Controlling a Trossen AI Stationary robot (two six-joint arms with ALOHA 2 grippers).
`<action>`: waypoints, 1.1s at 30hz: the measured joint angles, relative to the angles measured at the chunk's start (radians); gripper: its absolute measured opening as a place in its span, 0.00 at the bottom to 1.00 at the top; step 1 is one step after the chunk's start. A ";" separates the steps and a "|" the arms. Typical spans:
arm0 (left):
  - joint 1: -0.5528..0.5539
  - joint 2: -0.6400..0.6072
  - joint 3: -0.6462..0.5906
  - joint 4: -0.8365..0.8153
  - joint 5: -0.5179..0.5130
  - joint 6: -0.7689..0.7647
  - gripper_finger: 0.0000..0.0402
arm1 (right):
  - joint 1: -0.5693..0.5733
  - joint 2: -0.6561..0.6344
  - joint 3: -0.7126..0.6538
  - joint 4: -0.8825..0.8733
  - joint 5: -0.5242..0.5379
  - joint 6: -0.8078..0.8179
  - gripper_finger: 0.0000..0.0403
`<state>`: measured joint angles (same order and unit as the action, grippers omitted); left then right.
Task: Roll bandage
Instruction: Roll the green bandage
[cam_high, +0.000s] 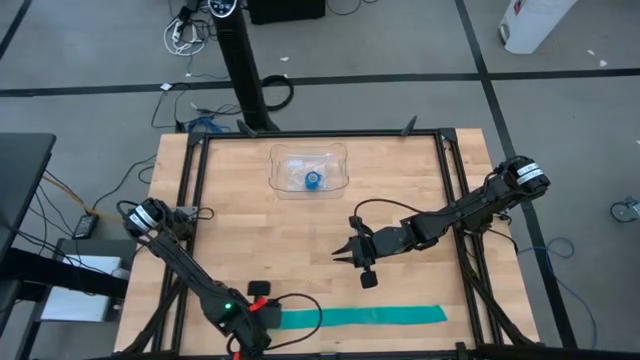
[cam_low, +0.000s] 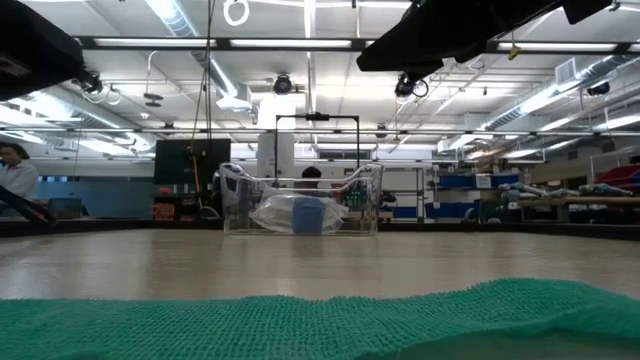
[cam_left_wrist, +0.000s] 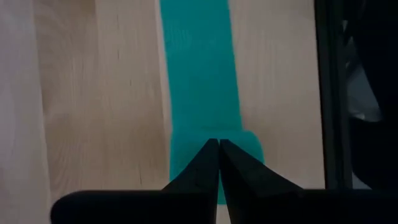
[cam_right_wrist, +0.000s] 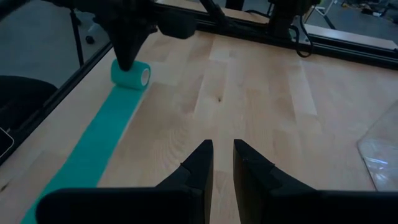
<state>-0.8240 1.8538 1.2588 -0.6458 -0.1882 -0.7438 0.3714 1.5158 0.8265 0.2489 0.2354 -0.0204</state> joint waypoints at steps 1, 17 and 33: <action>0.001 0.000 -0.003 0.011 -0.003 0.004 0.06 | 0.000 0.000 0.000 0.000 0.000 0.000 0.13; 0.052 0.084 -0.002 0.178 -0.070 0.122 0.06 | 0.000 0.000 0.000 -0.002 0.007 0.001 0.13; 0.117 0.079 0.084 0.104 -0.095 0.247 0.06 | 0.000 0.000 0.000 -0.007 0.011 0.002 0.13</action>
<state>-0.7067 1.9331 1.3427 -0.5415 -0.2837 -0.4972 0.3711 1.5154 0.8261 0.2418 0.2466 -0.0186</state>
